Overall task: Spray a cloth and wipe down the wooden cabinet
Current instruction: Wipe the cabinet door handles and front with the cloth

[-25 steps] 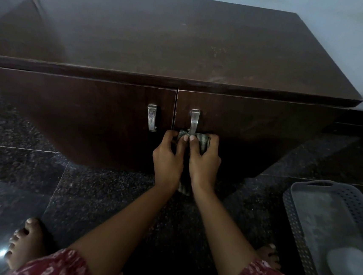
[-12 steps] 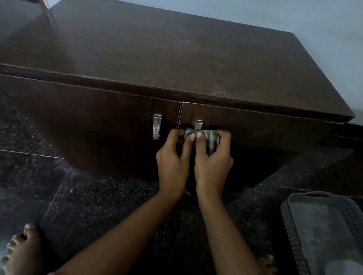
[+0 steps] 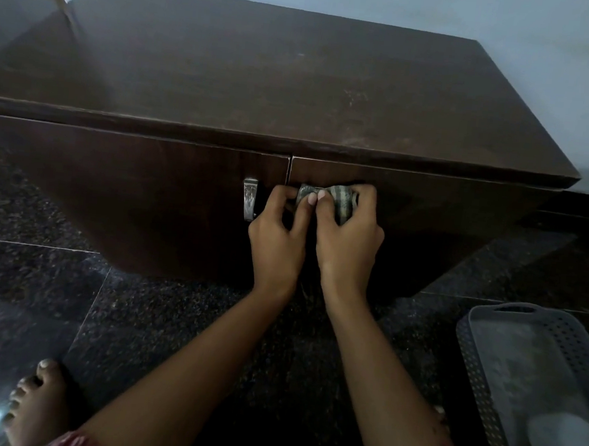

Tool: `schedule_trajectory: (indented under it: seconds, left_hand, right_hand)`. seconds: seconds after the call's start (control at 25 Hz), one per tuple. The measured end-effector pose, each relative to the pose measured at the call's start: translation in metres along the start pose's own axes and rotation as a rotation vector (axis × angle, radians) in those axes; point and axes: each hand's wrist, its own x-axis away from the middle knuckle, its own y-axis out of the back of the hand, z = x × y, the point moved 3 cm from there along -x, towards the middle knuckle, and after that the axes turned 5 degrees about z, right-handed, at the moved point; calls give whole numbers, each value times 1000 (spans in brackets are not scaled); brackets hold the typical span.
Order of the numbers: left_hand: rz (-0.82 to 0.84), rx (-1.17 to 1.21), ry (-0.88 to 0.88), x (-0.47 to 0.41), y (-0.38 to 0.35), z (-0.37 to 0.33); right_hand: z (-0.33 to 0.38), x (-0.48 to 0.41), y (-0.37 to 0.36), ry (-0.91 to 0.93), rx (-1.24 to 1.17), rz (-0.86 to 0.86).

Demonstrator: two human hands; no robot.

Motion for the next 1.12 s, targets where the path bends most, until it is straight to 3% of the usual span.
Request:
schedule_trajectory:
  seconds: [0.68,1.12]
  left_hand:
    - [11,22,59,4,1,2]
    - [-8,41,29,17,-2,14]
  right_hand:
    - [-7,3,-5,-48,-58,-8]
    - [-28,19,-17,18,-80,-81]
